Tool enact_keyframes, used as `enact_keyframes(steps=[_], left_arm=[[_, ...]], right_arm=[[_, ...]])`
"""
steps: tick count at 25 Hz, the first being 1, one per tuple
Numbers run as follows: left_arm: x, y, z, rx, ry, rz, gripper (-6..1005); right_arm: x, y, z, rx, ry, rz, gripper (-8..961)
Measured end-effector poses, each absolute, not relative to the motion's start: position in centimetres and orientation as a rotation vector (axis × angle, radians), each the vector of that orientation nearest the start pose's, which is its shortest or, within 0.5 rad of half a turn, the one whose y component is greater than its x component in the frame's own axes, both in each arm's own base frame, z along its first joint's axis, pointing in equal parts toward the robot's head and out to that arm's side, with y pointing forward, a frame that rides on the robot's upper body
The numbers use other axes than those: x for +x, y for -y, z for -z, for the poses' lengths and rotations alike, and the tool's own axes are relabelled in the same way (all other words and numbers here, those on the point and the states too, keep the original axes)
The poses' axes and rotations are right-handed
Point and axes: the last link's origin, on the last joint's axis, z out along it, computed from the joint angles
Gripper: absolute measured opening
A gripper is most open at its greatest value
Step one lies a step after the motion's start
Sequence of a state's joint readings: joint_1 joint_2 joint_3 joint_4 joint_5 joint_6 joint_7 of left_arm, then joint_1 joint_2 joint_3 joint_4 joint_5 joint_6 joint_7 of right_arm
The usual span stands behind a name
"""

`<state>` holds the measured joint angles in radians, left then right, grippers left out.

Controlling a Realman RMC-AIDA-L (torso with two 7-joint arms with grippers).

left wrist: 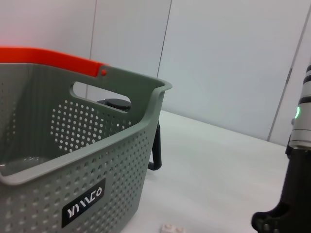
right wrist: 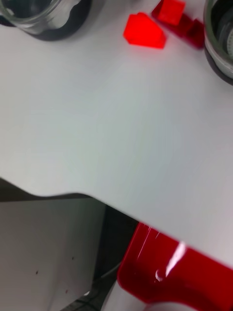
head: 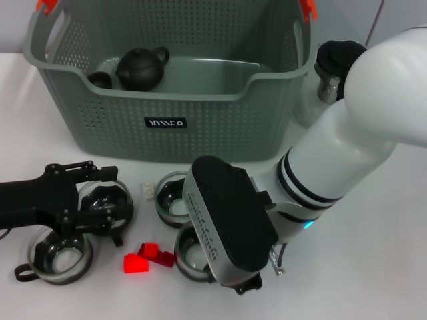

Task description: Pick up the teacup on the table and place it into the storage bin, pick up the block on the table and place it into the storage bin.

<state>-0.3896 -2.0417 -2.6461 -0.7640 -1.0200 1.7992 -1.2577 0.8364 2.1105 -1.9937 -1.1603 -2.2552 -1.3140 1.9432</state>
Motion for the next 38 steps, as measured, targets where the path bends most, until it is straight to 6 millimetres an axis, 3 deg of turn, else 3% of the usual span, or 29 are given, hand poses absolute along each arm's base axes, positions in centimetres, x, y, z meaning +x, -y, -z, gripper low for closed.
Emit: enact_keyframes(steps=[4,10,13,20,27,32,38], left_arm=[[-30.8,-27.6,-4.7,-2.715,0.544,0.672,778],[-30.8,-27.6,-4.8,-2.712,0.541,0.675,778],[-30.7,-27.7,-4.7,-2.708,0.538,0.677,778],[-30.7,-27.8,-4.8,-2.704,0.533,0.679,777],[-30.8,-28.0,-4.8,-2.694,0.534,0.671,777],[-30.7,-28.0,-4.8,-2.692,0.534,0.671,777],[-30.4,-28.3,-4.6,-2.692,0.526,0.677,777]], right_arm=[[8.1,-28.3,12.2,-3.21,0.668,0.605,57],[4.6,-27.5,7.3,-3.213,0.626,0.556,56],[2.8,-28.9,4.4,-3.108,0.597,0.524,56],[1.2,-31.4,2.0,-2.96,0.562,0.547,57],[-1.9,-33.4,-1.4,-2.864,0.544,0.364,56],[-4.1,-35.9,-2.7,-2.735,0.354,0.121,57],[-4.0,-40.9,-2.0,-2.587,0.019,-0.03,57]])
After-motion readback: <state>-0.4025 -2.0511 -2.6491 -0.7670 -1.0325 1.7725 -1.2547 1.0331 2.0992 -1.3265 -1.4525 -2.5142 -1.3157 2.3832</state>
